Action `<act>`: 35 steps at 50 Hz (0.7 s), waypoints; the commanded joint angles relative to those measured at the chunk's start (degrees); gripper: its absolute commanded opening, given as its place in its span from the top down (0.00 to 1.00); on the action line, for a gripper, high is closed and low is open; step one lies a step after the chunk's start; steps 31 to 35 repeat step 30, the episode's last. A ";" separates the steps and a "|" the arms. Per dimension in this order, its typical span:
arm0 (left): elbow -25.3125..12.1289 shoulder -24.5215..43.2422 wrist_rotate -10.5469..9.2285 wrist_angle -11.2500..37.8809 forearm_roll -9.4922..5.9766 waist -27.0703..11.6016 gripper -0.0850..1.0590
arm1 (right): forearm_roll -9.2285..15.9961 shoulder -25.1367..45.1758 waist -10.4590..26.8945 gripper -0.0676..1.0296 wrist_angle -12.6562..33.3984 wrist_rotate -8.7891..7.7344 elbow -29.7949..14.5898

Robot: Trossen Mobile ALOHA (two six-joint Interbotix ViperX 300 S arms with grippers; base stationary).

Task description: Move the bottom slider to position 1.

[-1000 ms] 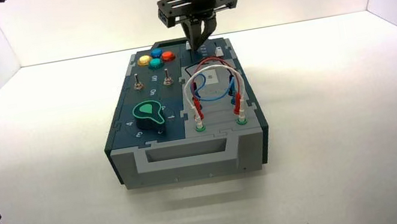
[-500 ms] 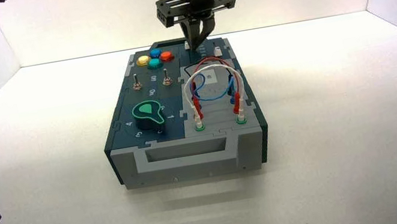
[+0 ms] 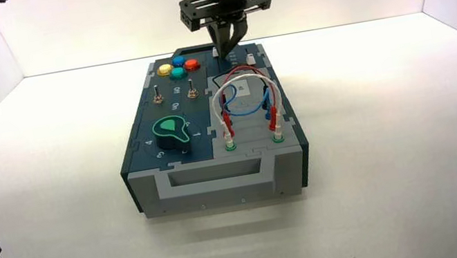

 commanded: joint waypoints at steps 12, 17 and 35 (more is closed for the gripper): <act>-1.14 -0.35 0.18 -0.70 0.18 -0.35 0.95 | 0.26 -6.59 0.79 0.96 0.18 -0.26 4.13; -1.14 -0.62 0.18 -0.70 0.26 -0.35 0.95 | 0.18 -7.65 1.41 0.96 -0.18 -0.26 4.57; -1.05 -1.49 0.18 -0.88 0.26 -0.35 0.95 | 0.09 -10.11 2.29 0.96 -0.35 -0.26 6.33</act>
